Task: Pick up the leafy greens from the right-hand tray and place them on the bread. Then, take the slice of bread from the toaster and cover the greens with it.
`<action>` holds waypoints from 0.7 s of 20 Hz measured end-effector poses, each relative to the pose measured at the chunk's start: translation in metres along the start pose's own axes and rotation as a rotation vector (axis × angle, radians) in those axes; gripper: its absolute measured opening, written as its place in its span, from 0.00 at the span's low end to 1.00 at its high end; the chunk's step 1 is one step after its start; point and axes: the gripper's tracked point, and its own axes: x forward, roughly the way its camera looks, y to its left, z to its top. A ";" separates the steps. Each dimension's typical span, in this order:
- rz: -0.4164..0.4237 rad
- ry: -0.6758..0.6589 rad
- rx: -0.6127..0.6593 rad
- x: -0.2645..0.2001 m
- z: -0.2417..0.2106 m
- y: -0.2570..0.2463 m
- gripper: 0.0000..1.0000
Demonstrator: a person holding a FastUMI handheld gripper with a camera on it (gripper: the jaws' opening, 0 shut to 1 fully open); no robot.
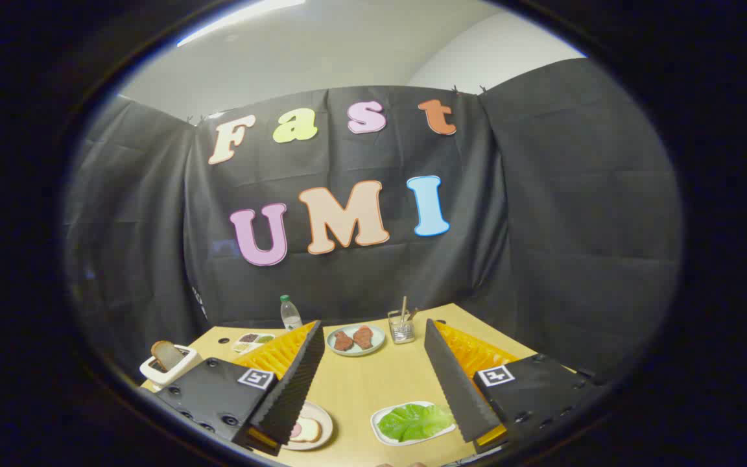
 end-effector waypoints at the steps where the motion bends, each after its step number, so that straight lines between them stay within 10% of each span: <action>1: -0.003 0.003 -0.009 0.001 -0.001 -0.001 0.98; 14: 0.041 0.123 -0.073 0.029 -0.029 -0.002 0.98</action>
